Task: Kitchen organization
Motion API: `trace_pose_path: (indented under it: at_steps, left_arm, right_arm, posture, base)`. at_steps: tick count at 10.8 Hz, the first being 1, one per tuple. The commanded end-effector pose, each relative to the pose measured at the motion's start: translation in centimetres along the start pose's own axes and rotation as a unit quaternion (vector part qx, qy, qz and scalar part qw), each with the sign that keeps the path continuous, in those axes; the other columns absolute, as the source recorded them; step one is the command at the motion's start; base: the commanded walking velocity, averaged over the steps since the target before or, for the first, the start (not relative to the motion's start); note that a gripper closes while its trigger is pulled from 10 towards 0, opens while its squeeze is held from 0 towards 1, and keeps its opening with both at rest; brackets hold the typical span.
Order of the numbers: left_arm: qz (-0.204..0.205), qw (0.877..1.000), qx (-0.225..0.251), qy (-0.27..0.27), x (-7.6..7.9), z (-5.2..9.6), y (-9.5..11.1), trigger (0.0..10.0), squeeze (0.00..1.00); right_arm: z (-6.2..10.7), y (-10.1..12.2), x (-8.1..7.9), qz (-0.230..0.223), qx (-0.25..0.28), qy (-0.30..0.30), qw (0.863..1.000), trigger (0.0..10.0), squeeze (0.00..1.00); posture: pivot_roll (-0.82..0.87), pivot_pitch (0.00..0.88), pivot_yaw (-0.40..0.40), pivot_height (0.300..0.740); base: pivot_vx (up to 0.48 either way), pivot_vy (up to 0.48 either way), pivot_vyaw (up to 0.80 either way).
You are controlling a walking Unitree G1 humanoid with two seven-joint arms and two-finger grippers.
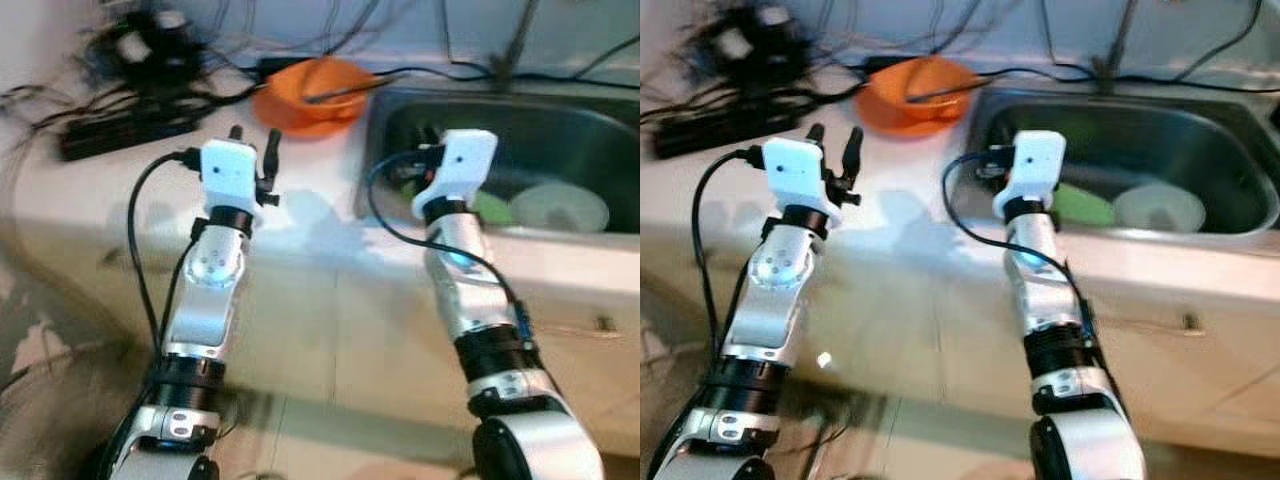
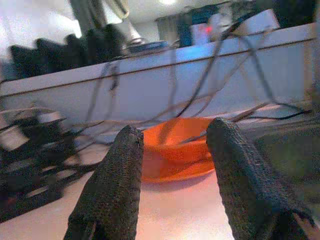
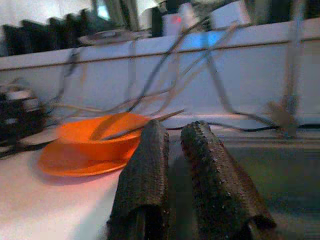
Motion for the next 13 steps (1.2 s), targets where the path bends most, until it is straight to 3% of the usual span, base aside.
trace_pose_path:
  at_steps: [1, 9, 12, 13]
  left_arm:
    - [0.002, 1.000, 0.008, -0.009, 0.6, -0.3, 0.6, 10.0, 0.00]
    - [-0.003, 1.000, 0.019, -0.018, 0.9, -0.3, 1.1, 10.0, 0.00]
    - [0.009, 0.999, 0.024, -0.040, 1.6, -0.3, 1.3, 10.0, 0.00]
    - [0.031, 0.997, 0.019, -0.070, 2.2, -0.2, 1.4, 10.0, 0.00]
  right_arm:
    - [0.0, 0.1, 0.8, 0.002, 0.001, -0.013, 1.000, 10.0, 0.00]
    - [0.1, -0.1, 0.8, -0.009, 0.000, -0.016, 1.000, 10.0, 0.00]
    - [0.1, -0.1, 1.1, -0.010, -0.001, -0.021, 1.000, 10.0, 0.00]
    - [0.1, -0.1, 1.1, -0.010, -0.002, -0.021, 1.000, 10.0, 0.00]
  posture:
    - [0.10, 0.012, 0.034, 0.740]
    - [0.10, 0.015, 0.037, 0.740]
    - [0.11, 0.017, 0.035, 0.740]
    - [0.11, 0.016, 0.036, 0.740]
  base:
    - [0.409, 0.000, 0.00]
    - [0.405, 0.000, 0.00]
    - [0.000, 0.000, 0.00]
    - [0.000, 0.000, 0.00]
Point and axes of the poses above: a point about 5 cm out from each wrist's last joint towards the gripper, its own z axis pointing back from the gripper into the wrist, its own y axis along the axis of the wrist's last joint, x = y × z, the point moved 3 cm from there along -z, pointing out of the wrist towards the gripper, and after that the axes turned 12 degrees about -z, right-handed, at the moved point
